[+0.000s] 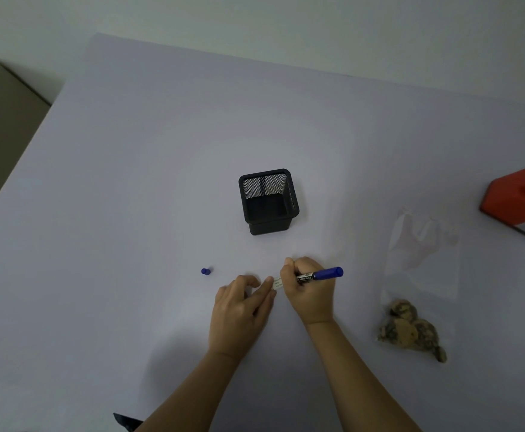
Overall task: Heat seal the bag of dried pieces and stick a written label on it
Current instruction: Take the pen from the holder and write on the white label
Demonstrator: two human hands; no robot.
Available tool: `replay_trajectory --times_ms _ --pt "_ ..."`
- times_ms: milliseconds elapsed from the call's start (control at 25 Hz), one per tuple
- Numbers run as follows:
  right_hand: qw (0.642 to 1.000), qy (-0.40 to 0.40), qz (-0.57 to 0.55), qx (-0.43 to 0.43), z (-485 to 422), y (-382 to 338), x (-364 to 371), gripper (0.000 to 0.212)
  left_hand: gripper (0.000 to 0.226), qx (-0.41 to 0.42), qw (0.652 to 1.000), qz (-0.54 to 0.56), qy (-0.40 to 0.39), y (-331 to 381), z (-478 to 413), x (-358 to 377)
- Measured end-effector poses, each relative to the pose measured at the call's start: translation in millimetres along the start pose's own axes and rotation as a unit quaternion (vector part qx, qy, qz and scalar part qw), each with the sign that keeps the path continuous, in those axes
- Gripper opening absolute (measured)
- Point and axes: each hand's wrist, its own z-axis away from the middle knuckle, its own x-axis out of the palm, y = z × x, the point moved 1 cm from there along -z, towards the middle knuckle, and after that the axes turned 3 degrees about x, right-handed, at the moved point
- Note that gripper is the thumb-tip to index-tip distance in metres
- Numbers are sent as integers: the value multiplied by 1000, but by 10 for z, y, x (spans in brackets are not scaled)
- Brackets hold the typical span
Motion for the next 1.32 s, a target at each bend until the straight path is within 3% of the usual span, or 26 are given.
replay_trajectory --times_ms 1320 --pt "1000 12 -9 1 5 37 11 35 26 3 1000 4 4 10 -7 -6"
